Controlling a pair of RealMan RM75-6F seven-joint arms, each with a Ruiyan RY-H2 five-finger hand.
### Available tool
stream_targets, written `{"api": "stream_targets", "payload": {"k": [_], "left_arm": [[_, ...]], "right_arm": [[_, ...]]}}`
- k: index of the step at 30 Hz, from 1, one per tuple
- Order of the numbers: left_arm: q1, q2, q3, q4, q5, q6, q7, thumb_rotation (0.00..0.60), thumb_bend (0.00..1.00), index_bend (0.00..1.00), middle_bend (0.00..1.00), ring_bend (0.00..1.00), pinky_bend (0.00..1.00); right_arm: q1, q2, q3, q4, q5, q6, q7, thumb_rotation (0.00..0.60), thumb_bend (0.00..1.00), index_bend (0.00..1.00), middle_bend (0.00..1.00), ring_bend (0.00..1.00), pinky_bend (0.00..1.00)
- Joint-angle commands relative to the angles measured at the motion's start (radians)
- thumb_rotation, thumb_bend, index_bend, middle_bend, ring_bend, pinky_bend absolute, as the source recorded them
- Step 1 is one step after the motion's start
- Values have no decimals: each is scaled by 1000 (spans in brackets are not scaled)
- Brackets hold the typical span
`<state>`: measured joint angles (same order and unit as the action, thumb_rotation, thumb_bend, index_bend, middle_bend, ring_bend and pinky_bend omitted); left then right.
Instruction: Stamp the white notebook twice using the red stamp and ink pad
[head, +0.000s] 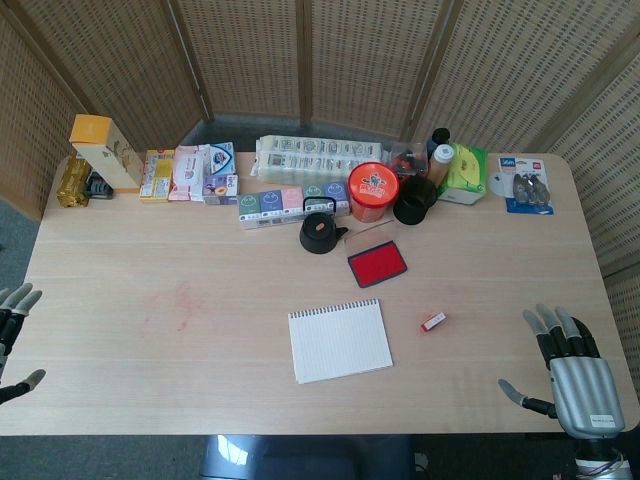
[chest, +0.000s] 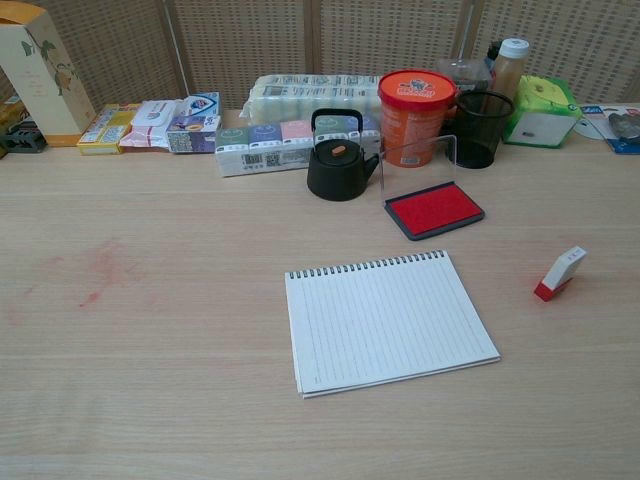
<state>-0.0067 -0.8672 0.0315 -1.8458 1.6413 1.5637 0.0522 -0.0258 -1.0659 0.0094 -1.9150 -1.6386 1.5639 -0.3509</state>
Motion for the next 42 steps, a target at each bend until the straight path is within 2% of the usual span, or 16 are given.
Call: {"api": "stream_targets", "payload": {"k": [1, 12, 15, 17, 18, 19, 20, 21, 22, 24, 27, 32, 37, 42], "left_arm": [[1, 1, 0, 0, 1, 2, -2, 600, 0, 0, 0, 0, 3], [2, 0, 0, -1, 2, 3, 0, 600, 0, 0, 0, 0, 3], [3, 1, -3, -1, -6, 4, -5, 600, 0, 0, 0, 0, 3], [2, 3, -5, -1, -13, 3, -11, 600, 0, 0, 0, 0, 3], [1, 3, -6, -1, -16, 2, -14, 600, 0, 0, 0, 0, 3], [1, 4, -7, -1, -18, 1, -15, 600, 0, 0, 0, 0, 3], [0, 4, -8, 0, -21, -1, -17, 600, 0, 0, 0, 0, 3], [-1, 4, -9, 0, -24, -2, -17, 600, 0, 0, 0, 0, 3], [-2, 4, -11, 0, -28, -4, -17, 600, 0, 0, 0, 0, 3], [-5, 2, -12, 1, -35, -11, -16, 600, 0, 0, 0, 0, 3], [-9, 1, -15, 0, -46, -21, -13, 600, 0, 0, 0, 0, 3], [-14, -2, -18, -1, -60, -34, -7, 600, 0, 0, 0, 0, 3], [-20, -3, -19, -4, -69, -48, -4, 600, 0, 0, 0, 0, 3], [-29, -8, -25, -3, -94, -68, 5, 600, 0, 0, 0, 0, 3]], "right_arm": [[1, 0, 0, 0, 2, -3, 0, 362, 0, 60, 0, 0, 105], [11, -12, 5, 17, -12, -6, 25, 359, 0, 60, 0, 0, 105], [25, -29, 18, 30, -13, -12, 32, 363, 0, 61, 42, 12, 126], [39, -44, 29, 41, -10, -21, 37, 362, 0, 57, 213, 151, 202], [51, -53, 39, 52, -12, -27, 41, 374, 0, 43, 348, 285, 278], [59, -60, 46, 61, -13, -30, 46, 405, 0, 24, 524, 479, 415], [74, -74, 61, 79, -18, -33, 58, 438, 0, 10, 631, 605, 529], [88, -87, 73, 97, -30, -31, 72, 500, 0, 0, 760, 770, 716], [107, -107, 87, 130, -49, -28, 95, 553, 0, 0, 842, 884, 869], [135, -135, 99, 187, -79, -32, 126, 598, 2, 0, 924, 979, 990], [182, -162, 101, 252, -122, -57, 182, 600, 32, 0, 993, 1000, 1000], [243, -172, 92, 296, -124, -141, 241, 600, 90, 37, 1000, 1000, 1000], [312, -164, 81, 317, -93, -273, 276, 600, 169, 209, 1000, 1000, 1000], [375, -176, 64, 344, -66, -387, 344, 600, 275, 320, 1000, 1000, 1000]]}}
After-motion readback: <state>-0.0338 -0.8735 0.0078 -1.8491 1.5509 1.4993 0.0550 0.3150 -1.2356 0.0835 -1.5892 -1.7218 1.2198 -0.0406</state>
